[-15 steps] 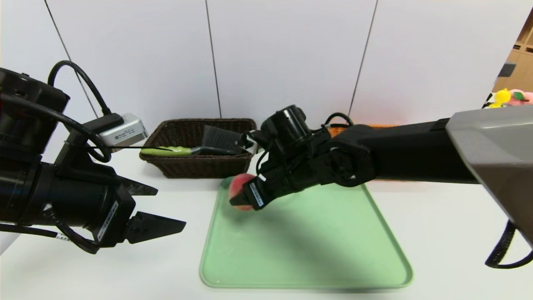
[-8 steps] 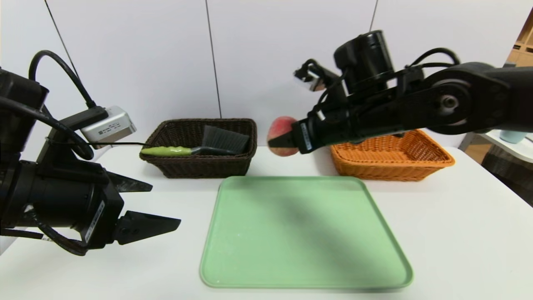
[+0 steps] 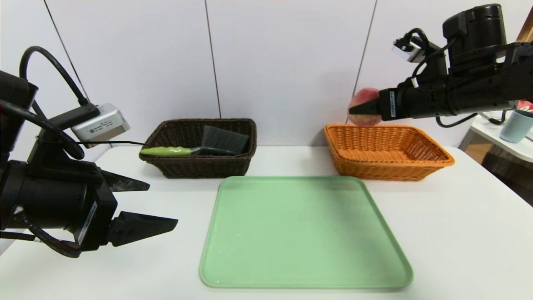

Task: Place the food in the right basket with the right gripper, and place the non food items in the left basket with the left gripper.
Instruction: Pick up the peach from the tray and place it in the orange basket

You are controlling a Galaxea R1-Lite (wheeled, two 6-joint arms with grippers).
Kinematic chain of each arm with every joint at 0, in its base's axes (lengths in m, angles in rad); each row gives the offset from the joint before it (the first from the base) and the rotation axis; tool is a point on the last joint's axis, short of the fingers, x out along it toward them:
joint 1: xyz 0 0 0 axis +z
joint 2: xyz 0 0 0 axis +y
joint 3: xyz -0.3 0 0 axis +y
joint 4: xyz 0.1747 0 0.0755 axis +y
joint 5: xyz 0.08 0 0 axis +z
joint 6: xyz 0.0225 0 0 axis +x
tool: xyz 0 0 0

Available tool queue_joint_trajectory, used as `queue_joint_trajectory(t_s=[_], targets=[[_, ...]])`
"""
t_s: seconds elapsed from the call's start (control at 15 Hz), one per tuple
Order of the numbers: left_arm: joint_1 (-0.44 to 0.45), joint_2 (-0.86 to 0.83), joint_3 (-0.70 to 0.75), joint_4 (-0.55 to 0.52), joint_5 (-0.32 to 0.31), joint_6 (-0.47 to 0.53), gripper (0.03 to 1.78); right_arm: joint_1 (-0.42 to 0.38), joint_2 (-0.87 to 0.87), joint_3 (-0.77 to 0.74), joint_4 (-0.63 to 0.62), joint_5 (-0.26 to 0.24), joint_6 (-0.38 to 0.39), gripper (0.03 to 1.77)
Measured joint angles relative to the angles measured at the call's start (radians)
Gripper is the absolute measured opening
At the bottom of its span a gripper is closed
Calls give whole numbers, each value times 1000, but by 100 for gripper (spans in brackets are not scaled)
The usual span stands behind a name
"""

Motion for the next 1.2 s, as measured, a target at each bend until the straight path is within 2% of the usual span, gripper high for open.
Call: queue_joint_trajectory(t_s=[0.27, 0.53, 0.67, 0.87, 1.2], targets=[[-1, 0, 2, -2, -5, 0, 169, -130, 63, 22, -3, 0, -10, 115], [-9, 5, 0, -3, -5, 0, 169, -199, 182, -42, 7, -3, -8, 115], [-10, 7, 0, -3, -5, 0, 169, -216, 245, -91, 14, -24, -8, 115], [-10, 16, -4, -4, -2, 0, 169, -223, 347, -179, 17, -107, -20, 115], [-10, 35, -8, -5, -2, 0, 169, -218, 480, -348, 125, -132, -33, 115]])
